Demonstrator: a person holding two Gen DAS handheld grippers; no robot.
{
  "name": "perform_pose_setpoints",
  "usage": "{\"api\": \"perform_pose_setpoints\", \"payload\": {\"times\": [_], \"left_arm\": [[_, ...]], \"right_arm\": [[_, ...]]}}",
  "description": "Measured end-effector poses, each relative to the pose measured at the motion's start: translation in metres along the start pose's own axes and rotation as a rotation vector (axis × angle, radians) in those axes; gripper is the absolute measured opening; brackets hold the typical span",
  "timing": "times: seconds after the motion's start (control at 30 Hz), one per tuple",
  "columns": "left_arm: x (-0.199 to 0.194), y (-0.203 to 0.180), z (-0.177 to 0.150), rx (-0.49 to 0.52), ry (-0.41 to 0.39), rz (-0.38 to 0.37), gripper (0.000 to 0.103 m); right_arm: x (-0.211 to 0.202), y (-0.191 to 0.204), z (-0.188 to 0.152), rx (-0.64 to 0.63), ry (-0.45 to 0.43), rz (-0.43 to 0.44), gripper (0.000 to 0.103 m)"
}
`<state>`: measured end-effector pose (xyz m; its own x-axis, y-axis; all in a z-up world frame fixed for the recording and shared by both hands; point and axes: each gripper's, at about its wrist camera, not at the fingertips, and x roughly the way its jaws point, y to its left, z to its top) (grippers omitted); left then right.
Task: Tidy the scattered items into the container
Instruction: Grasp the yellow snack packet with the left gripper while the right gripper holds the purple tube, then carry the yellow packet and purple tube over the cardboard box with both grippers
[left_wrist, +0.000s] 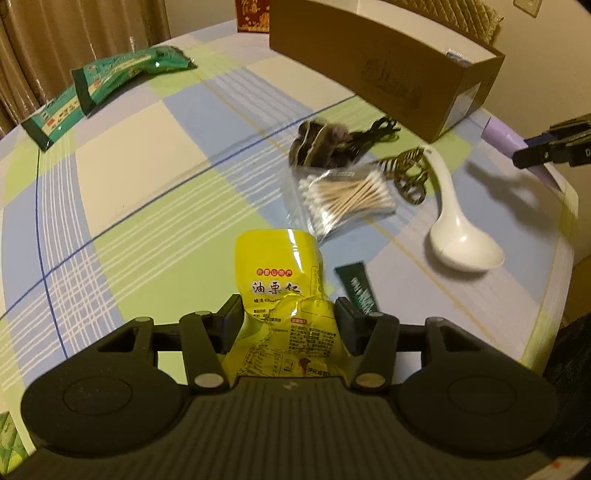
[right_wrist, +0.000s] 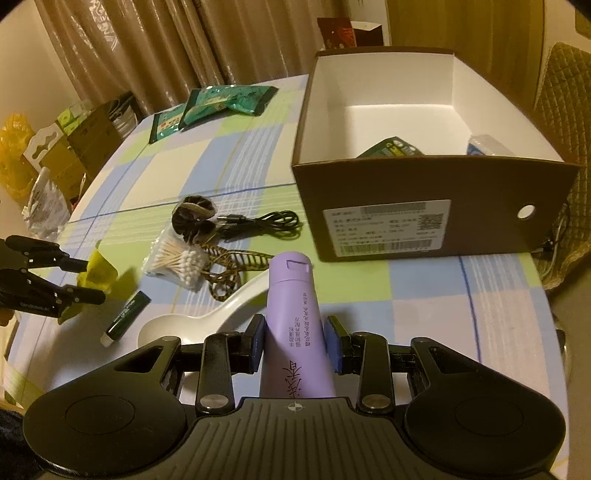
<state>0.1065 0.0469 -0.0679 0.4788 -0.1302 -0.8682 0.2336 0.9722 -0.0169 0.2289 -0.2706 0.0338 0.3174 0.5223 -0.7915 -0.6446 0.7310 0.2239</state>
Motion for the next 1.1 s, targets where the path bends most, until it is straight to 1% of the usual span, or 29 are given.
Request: {"api": "perform_pose_setpoints", "payload": {"times": [0.23,0.43,0.6,0.93,1.1], "left_arm": [[-0.011,-0.017,0.024,-0.009,-0.030,0.007,0.049],[-0.032,-0.037,0.052,-0.021,-0.108,-0.018,0.049],[-0.044,-0.057,0.078,-0.012,-0.168,-0.029,0.049],[-0.041,-0.101,0.130,0.006,-0.248,-0.087,0.049],[-0.036,-0.121,0.158,-0.002,-0.287,-0.125,0.049]], "right_arm": [[-0.012,-0.018,-0.002,0.013,-0.013,-0.005,0.032],[-0.028,-0.035,0.000,0.019,-0.040,-0.007,0.032],[-0.042,-0.051,0.007,0.030,-0.075,-0.008,0.032],[-0.064,-0.075,0.030,0.011,-0.141,0.006,0.032],[-0.070,-0.086,0.047,-0.017,-0.169,0.013,0.032]]}}
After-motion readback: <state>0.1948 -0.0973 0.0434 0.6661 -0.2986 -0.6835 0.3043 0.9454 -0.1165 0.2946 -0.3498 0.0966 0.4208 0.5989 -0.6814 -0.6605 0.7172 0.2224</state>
